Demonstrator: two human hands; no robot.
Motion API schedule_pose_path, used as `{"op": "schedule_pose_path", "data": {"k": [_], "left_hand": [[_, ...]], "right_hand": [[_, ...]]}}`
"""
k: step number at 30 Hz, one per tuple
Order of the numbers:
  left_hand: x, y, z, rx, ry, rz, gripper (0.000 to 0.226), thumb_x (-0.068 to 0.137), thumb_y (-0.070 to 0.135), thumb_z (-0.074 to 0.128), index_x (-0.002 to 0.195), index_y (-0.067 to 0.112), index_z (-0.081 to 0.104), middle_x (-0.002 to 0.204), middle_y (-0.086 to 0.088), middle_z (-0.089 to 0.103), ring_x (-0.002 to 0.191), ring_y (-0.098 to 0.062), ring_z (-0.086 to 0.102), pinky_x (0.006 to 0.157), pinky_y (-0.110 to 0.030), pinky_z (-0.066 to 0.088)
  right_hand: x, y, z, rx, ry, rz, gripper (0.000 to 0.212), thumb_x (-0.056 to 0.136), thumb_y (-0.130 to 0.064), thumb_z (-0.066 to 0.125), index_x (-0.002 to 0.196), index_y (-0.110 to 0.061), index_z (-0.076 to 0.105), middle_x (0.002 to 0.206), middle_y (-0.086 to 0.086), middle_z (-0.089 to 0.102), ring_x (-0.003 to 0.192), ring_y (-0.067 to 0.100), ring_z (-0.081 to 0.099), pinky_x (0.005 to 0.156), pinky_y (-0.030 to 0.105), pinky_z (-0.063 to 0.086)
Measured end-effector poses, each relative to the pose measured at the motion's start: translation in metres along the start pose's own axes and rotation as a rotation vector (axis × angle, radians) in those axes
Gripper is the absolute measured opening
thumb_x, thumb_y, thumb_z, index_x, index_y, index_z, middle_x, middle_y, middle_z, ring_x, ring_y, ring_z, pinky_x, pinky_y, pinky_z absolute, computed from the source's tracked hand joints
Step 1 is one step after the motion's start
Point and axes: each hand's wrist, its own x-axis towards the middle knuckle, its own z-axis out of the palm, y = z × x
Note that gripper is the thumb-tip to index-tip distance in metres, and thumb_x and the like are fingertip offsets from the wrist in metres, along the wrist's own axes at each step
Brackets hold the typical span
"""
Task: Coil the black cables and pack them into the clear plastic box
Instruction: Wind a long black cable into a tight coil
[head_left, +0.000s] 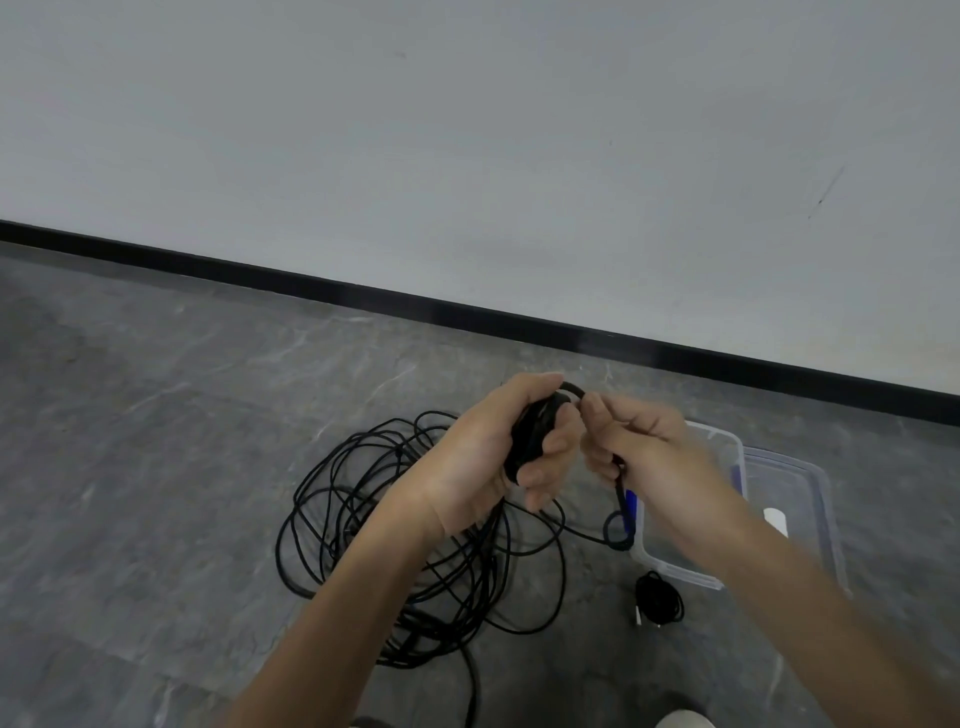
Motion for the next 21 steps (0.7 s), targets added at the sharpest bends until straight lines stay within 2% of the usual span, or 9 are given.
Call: {"op": "schedule_pose_path", "data": {"k": [4,7,9,11,13,15,16,19,21], "left_hand": [[0.0,0.0,0.001,-0.002,0.046,0.038,0.05,0.098,0.035,0.025,0.055,0.021,0.046,0.041,0.008,0.038,0.036,-0.009,0.039,0.048,-0.016,0.04],[0.002,0.0,0.003,-0.005,0.106,0.103,0.042,0.095,0.036,0.03,0.06,0.02,0.045,0.046,0.005,0.041,0.041,-0.011,0.043,0.05,-0.025,0.043],[0.003,0.0,0.004,-0.016,0.159,0.128,0.039,0.094,0.038,0.035,0.062,0.021,0.049,0.05,0.003,0.043,0.046,-0.012,0.047,0.05,-0.032,0.044],[0.005,-0.002,0.006,-0.027,0.208,0.139,0.037,0.093,0.041,0.039,0.065,0.021,0.053,0.053,0.002,0.046,0.05,-0.013,0.05,0.056,-0.026,0.047],[0.006,-0.003,0.008,-0.026,0.261,0.155,0.036,0.095,0.043,0.042,0.071,0.019,0.054,0.056,0.002,0.048,0.055,-0.012,0.052,0.062,-0.022,0.047],[0.006,-0.004,0.01,0.038,0.339,0.176,0.037,0.099,0.043,0.042,0.076,0.017,0.054,0.059,0.003,0.052,0.058,-0.012,0.055,0.066,-0.023,0.046],[0.007,-0.004,0.011,0.094,0.376,0.192,0.035,0.1,0.04,0.04,0.078,0.016,0.053,0.06,0.004,0.054,0.059,-0.012,0.056,0.068,-0.023,0.047],[0.009,-0.007,0.015,0.266,0.444,0.256,0.036,0.104,0.027,0.034,0.077,0.013,0.052,0.061,0.002,0.056,0.061,-0.01,0.058,0.067,-0.017,0.048],[0.01,-0.008,0.017,0.323,0.477,0.303,0.038,0.104,0.025,0.034,0.072,0.013,0.052,0.062,0.001,0.055,0.061,-0.011,0.057,0.066,-0.015,0.047]], "right_hand": [[0.002,0.003,0.014,-0.13,0.036,-0.007,0.029,0.086,-0.046,0.041,0.074,-0.05,0.068,0.063,0.012,0.052,0.059,0.027,0.047,0.06,0.036,0.043],[-0.002,0.011,0.021,-0.208,-0.068,-0.003,0.033,0.102,-0.033,0.039,0.101,-0.062,0.055,0.084,0.014,0.064,0.075,0.034,0.059,0.075,0.05,0.052],[-0.006,0.014,0.025,-0.304,-0.162,0.028,0.028,0.102,-0.026,0.037,0.113,-0.047,0.052,0.083,0.008,0.062,0.07,0.03,0.055,0.073,0.051,0.051],[-0.006,0.013,0.031,-0.354,-0.215,0.085,0.021,0.102,-0.019,0.039,0.112,-0.033,0.051,0.077,0.008,0.06,0.066,0.018,0.054,0.074,0.046,0.053],[-0.007,0.01,0.036,-0.394,-0.237,0.095,0.016,0.101,-0.015,0.041,0.101,-0.03,0.048,0.07,0.001,0.058,0.063,0.007,0.054,0.072,0.038,0.053],[-0.008,0.009,0.038,-0.423,-0.254,0.107,0.018,0.1,-0.015,0.043,0.101,-0.033,0.045,0.069,-0.005,0.058,0.062,0.001,0.055,0.067,0.027,0.053],[-0.009,0.009,0.039,-0.424,-0.259,0.113,0.017,0.099,-0.015,0.044,0.102,-0.031,0.046,0.072,-0.006,0.061,0.064,0.002,0.058,0.07,0.026,0.054],[-0.009,0.012,0.038,-0.427,-0.261,0.14,0.011,0.096,-0.013,0.047,0.097,-0.019,0.057,0.079,-0.002,0.068,0.078,0.017,0.066,0.081,0.042,0.055],[-0.007,0.012,0.038,-0.38,-0.265,0.147,0.019,0.093,-0.007,0.051,0.099,-0.024,0.057,0.076,-0.004,0.069,0.077,0.011,0.066,0.084,0.038,0.055]]}}
